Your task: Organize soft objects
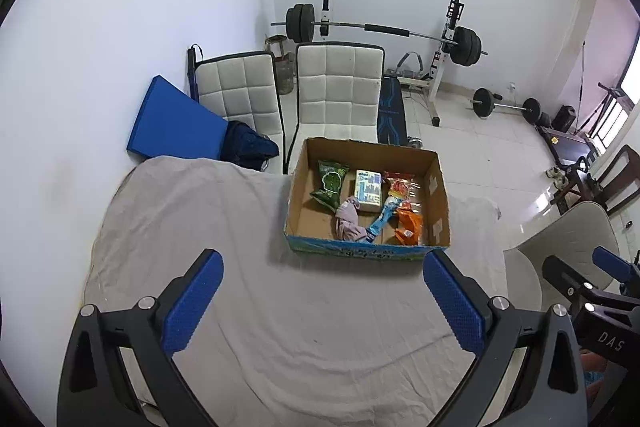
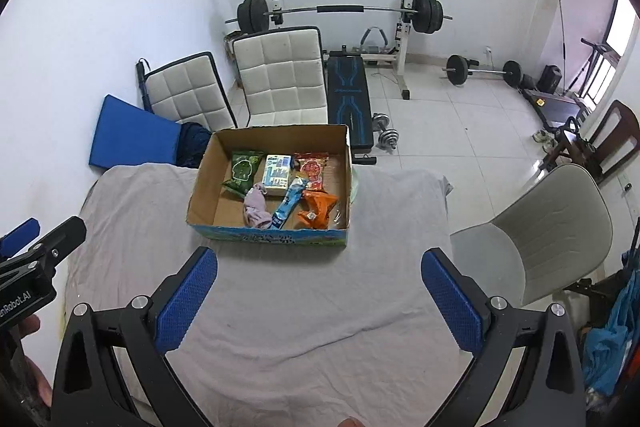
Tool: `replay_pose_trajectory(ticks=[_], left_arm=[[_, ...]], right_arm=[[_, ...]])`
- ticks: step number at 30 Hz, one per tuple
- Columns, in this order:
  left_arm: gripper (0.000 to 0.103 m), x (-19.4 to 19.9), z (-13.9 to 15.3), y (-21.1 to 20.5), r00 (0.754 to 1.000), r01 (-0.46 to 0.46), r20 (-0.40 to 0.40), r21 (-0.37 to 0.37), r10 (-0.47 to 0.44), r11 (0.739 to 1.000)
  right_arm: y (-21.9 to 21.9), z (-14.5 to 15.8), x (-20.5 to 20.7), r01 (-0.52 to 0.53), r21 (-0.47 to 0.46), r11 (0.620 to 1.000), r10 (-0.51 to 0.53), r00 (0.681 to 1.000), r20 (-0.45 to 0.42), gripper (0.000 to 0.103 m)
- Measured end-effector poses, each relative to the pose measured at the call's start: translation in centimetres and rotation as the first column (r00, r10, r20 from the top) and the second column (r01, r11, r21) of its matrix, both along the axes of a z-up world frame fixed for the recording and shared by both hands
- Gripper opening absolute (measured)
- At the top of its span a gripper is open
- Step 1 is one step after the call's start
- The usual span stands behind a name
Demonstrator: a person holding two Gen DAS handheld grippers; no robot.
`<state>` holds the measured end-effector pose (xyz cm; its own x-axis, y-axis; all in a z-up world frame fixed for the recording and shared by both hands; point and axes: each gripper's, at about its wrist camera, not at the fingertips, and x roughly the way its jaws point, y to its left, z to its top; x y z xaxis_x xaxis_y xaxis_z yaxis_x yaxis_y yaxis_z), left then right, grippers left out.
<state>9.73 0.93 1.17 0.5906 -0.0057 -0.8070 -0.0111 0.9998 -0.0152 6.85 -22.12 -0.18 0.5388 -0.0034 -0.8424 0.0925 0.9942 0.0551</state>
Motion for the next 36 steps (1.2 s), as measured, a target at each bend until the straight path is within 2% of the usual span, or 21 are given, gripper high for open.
replay_pose_trajectory(ticks=[36], left_arm=[[0.103, 1.6, -1.1, -0.6, 1.000, 0.018, -0.010, 0.024, -0.017, 1.000]], right_arm=[[0.5, -0.6, 1.6, -0.023, -0.041, 0.999, 0.023, 1.000, 0.005, 0.103]])
